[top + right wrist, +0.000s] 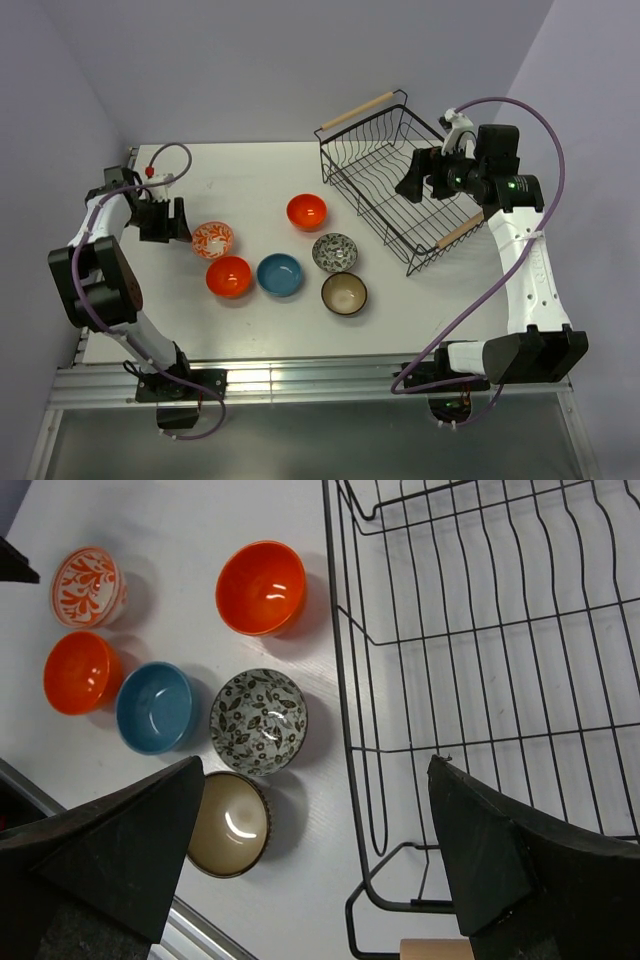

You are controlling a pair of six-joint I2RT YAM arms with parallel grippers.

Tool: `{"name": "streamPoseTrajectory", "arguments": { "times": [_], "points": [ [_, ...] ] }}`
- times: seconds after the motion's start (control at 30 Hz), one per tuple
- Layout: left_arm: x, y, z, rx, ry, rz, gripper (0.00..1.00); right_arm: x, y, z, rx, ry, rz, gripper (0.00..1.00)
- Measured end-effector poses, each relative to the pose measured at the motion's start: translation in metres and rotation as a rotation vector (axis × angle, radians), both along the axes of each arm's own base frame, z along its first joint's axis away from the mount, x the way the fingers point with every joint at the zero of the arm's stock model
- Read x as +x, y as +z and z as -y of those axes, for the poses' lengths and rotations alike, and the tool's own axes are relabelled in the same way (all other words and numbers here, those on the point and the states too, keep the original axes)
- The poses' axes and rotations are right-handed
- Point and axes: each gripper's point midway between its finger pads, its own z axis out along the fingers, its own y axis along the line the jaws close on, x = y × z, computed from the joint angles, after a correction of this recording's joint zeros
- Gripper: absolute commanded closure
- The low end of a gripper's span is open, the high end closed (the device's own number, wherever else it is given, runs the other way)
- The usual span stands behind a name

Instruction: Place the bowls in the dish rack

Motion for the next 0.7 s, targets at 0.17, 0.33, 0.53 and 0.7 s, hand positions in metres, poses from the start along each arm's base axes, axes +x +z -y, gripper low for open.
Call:
{"name": "streamPoseTrajectory", "arguments": {
  "times": [0.17, 0.33, 0.53, 0.7],
  "points": [
    [0.007, -0.02, 0.005, -0.025, 0.026, -0.042, 0.25, 0.0, 0.002, -0.003, 0.023, 0.008, -0.008, 0.0],
    [0.019, -0.02, 0.018, -0.025, 0.018, -0.012, 0.25, 0.004, -0.002, -0.007, 0.042, 0.015, -0.034, 0.0],
    [0.026, -0.035, 0.029, -0.037, 0.011, -0.032, 0.27, 0.009, -0.007, -0.009, 0.061, 0.023, -0.064, 0.0],
    [0.029, -0.047, 0.033, -0.044, 0.016, -0.047, 0.33, 0.012, -0.006, -0.011, 0.072, 0.025, -0.07, 0.0]
  ]
}}
